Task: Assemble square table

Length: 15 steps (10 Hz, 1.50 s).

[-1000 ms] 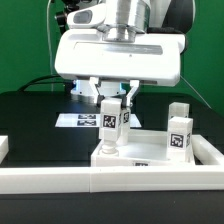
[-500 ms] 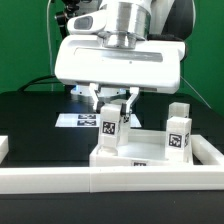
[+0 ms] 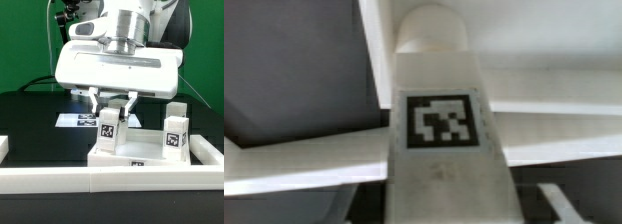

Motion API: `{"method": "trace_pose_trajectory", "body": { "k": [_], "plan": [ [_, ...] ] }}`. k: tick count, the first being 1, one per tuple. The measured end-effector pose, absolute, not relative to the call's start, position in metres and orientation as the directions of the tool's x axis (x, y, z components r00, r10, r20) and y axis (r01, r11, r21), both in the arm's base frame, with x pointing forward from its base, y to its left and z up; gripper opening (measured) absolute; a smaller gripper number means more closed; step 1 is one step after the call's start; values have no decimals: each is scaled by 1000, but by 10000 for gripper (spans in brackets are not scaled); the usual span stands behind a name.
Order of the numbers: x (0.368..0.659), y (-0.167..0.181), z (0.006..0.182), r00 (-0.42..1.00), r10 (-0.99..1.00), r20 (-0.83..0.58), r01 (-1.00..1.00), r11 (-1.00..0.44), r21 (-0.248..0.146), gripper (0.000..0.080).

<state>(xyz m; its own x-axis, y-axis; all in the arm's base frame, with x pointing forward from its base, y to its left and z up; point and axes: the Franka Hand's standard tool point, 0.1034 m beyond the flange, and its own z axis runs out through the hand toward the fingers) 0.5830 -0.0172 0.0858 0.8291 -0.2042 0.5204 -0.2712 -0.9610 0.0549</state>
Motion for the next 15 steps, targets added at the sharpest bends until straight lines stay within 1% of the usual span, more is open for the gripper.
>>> {"method": "trace_pose_trajectory", "body": {
  "k": [1,2,3,4,5,6,7,9,11,12,14,15],
  "plan": [
    [583,-17,86,825,-201,528,-270,-961,55,290],
    [583,-17,86,826,-200,527,-269,-961,56,362],
    [583,-17,86,826,-199,527,-268,-962,57,508],
    [583,-17,86,826,-198,527,-267,-962,57,508],
    [583,-17,86,827,-196,527,-265,-962,58,620],
    [583,-17,86,828,-193,527,-263,-963,60,620],
    [583,-18,87,830,-184,527,-255,-965,65,645],
    [583,-20,92,833,-162,529,-236,-969,75,648],
    [585,-19,107,834,-153,530,-221,-973,67,649],
    [585,-16,111,840,-163,517,-223,-973,55,649],
    [583,-15,108,860,-173,479,-224,-973,51,649],
    [582,-15,106,889,-185,419,-224,-974,46,649]
  ]
}}
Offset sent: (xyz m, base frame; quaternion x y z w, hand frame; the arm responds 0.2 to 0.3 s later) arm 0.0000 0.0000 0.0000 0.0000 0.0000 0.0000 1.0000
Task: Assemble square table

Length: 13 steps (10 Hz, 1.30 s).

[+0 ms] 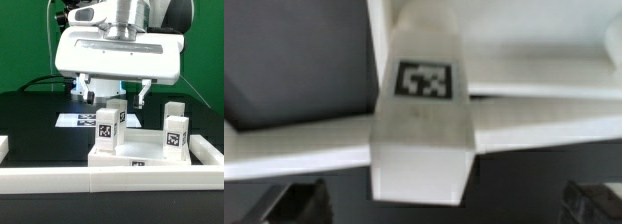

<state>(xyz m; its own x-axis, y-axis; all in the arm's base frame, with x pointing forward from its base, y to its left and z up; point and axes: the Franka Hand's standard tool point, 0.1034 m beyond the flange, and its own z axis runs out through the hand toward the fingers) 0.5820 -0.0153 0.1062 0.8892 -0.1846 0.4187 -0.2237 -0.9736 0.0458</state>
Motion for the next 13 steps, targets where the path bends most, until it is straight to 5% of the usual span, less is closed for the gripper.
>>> {"method": "trace_pose_trajectory", "body": {
  "k": [6,13],
  "plan": [
    [579,-21,105,970,-240,24,-241,-970,19,649],
    [586,-30,88,970,-242,22,-243,-969,40,649]
  ]
}}
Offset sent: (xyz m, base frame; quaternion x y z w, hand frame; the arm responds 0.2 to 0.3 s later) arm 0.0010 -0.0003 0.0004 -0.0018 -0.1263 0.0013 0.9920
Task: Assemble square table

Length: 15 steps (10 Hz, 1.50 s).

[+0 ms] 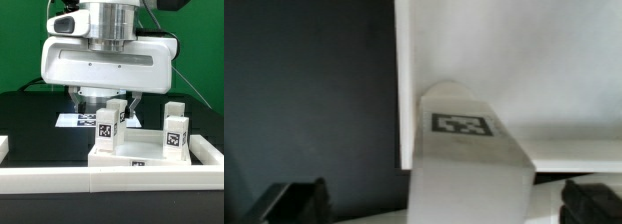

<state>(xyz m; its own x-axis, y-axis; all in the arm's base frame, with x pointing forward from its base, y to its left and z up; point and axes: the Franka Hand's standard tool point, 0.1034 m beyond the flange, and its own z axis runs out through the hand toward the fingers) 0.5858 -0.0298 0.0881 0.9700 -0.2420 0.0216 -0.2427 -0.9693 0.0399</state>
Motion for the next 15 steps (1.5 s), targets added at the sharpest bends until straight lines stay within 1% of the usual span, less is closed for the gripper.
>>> {"method": "trace_pose_trajectory", "body": {
  "k": [2,3,4,5,6,9,13,14,15],
  "plan": [
    [590,-31,88,970,-238,43,-240,-970,42,649],
    [590,-30,87,970,-238,43,-240,-970,43,610],
    [590,-31,87,970,-239,43,-241,-970,43,473],
    [590,-31,87,970,-239,43,-241,-970,43,473],
    [590,-31,87,970,-239,43,-241,-970,43,300],
    [590,-31,87,959,-279,45,-281,-959,41,291],
    [589,-31,87,868,-495,52,-496,-868,28,291],
    [589,-33,86,780,-623,59,-624,-782,1,291],
    [589,-33,86,698,-714,64,-714,-700,-15,291]
  ]
}}
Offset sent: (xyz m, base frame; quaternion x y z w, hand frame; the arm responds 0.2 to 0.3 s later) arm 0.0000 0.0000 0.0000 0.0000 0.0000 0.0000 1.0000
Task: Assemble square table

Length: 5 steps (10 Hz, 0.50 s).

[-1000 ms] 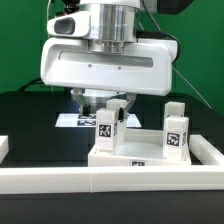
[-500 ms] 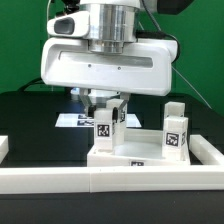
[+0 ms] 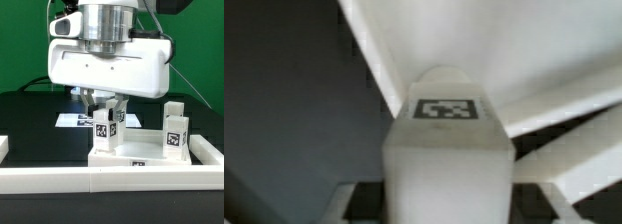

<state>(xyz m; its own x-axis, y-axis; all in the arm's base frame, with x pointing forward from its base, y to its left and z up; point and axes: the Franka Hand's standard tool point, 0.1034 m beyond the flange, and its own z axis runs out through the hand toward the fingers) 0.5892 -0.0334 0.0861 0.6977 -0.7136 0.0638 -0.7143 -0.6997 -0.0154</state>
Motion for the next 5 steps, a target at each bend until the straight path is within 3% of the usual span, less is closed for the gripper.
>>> {"method": "trace_pose_trajectory", "body": {
  "k": [5],
  "plan": [
    [592,-27,86,321,-945,56,-945,-324,-53,291]
  ]
}}
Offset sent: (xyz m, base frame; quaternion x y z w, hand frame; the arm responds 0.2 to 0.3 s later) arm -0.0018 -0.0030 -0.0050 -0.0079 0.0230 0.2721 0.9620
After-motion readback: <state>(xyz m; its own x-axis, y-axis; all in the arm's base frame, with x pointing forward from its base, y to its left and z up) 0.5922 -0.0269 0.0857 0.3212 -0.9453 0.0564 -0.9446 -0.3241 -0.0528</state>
